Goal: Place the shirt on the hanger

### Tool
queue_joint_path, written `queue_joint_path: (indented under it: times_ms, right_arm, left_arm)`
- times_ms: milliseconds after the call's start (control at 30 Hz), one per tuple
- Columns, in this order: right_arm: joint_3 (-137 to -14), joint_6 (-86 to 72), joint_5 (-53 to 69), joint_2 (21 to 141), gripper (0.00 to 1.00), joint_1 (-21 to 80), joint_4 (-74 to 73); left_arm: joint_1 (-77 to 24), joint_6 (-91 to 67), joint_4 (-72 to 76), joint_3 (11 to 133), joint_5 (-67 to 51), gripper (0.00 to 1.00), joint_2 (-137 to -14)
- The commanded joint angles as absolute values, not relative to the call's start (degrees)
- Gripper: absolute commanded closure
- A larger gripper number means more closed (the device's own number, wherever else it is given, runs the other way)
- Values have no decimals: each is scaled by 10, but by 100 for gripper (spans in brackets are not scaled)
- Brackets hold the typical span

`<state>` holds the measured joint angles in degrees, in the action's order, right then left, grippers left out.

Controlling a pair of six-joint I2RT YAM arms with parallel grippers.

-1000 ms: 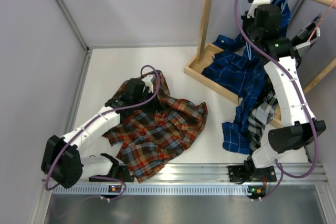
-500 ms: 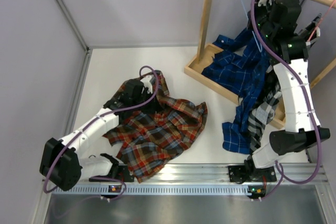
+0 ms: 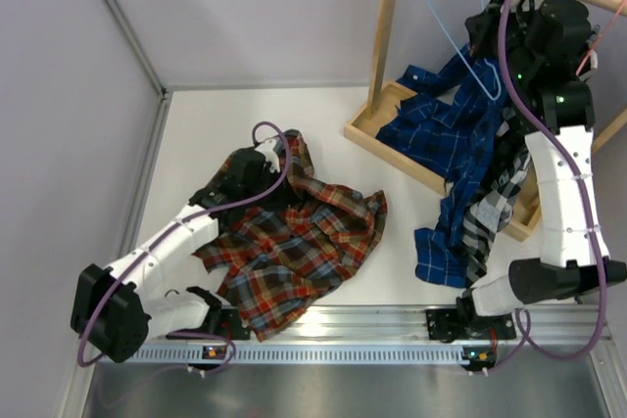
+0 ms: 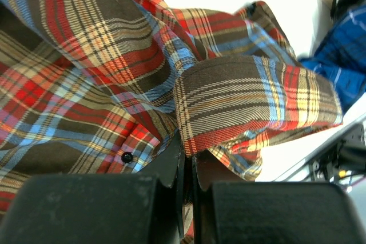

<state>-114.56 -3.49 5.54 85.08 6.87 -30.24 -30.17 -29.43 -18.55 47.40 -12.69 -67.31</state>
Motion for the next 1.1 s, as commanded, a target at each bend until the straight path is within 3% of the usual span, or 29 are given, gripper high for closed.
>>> queue_joint_path:
  times_ms: [0, 300, 433, 533, 600, 733, 1067]
  right_arm:
    - [-1111, -43, 98, 775, 100, 60, -253]
    - [-943, -53, 175, 612, 100, 59, -298]
    - [-833, -61, 277, 524, 100, 60, -317]
    - [-789, -62, 264, 455, 100, 61, -323]
    - [-789, -62, 279, 433, 100, 60, -345]
    - [-761, -55, 434, 417, 100, 61, -397]
    - [-657, -82, 497, 361, 100, 65, -383]
  left_arm:
    - [-303, -323, -182, 485, -85, 100, -648]
    - [-302, -345, -205, 554, -27, 100, -671]
    - [-301, -325, -230, 607, -15, 100, -708]
    - [-298, -318, -238, 637, -23, 100, -725]
    - [-297, -315, -238, 649, -21, 100, -729]
    - [-295, -297, -248, 683, -18, 100, -744]
    - [-294, -288, -312, 799, -44, 100, -832]
